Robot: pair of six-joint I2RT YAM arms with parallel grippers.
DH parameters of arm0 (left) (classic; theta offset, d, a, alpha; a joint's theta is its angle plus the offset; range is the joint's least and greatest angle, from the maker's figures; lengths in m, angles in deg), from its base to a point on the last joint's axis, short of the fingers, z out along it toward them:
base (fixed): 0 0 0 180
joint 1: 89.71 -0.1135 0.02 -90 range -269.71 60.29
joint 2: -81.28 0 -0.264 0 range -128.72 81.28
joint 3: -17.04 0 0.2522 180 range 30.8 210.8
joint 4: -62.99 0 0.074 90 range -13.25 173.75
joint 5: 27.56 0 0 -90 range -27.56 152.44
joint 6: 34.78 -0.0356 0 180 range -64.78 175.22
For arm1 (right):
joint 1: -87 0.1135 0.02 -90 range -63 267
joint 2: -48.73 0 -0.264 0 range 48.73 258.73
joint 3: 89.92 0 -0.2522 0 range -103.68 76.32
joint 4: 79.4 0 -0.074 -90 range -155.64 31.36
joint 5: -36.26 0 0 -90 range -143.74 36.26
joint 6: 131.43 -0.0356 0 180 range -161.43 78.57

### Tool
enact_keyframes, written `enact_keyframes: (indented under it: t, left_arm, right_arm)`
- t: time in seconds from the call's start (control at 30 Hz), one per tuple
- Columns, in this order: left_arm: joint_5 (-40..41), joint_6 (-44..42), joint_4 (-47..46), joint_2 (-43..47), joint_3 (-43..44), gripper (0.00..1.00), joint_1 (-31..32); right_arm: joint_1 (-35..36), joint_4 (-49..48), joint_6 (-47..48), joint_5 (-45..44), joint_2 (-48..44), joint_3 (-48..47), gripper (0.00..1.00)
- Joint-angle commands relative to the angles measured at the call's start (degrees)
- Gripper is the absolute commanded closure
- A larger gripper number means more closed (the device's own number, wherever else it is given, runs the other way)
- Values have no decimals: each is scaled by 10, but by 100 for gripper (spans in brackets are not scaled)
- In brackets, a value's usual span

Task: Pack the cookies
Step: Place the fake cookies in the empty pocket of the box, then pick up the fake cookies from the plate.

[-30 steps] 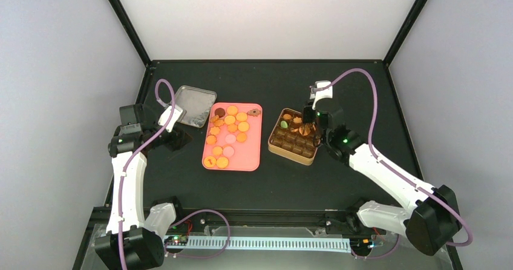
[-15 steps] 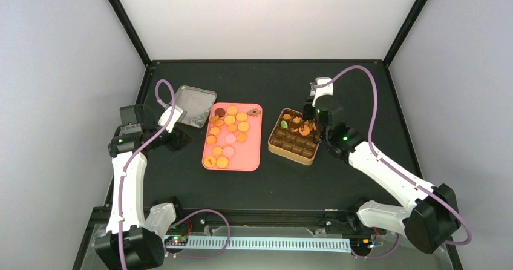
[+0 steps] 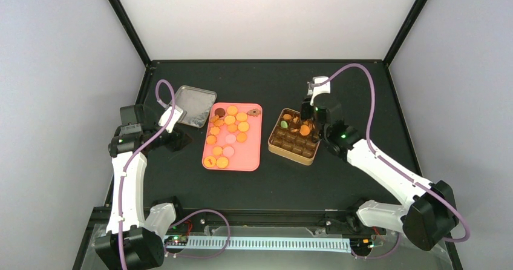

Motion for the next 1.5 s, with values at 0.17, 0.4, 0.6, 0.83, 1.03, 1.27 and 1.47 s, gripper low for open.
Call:
enact_keyframes:
  t: [0.17,0.4,0.6,0.83,1.03,1.27,1.47]
  left_arm:
    - [-7,-4,9,2,9,40,-4]
    - [-7,2,15,0,19,40,-5]
    - [-6,3,21,-1,19,40,-6]
    - [-6,0,21,2,14,40,-11]
    - [-7,1,18,-1,15,40,-11]
    - [-6,0,14,-1,7,40,-11]
    - [-10,3,12,-1,5,40,-11]
  right_arm:
    - [28,-9,-20,50,-16,-81,69]
    - [99,-37,-28,82,57,-131,69]
    - [135,-57,-39,110,178,-205,68]
    - [160,-62,-46,113,285,-273,66]
    - [162,-69,-51,116,326,-284,65]
    - [172,-75,-58,118,318,-246,64]
    - [188,-80,-47,98,308,-218,65]
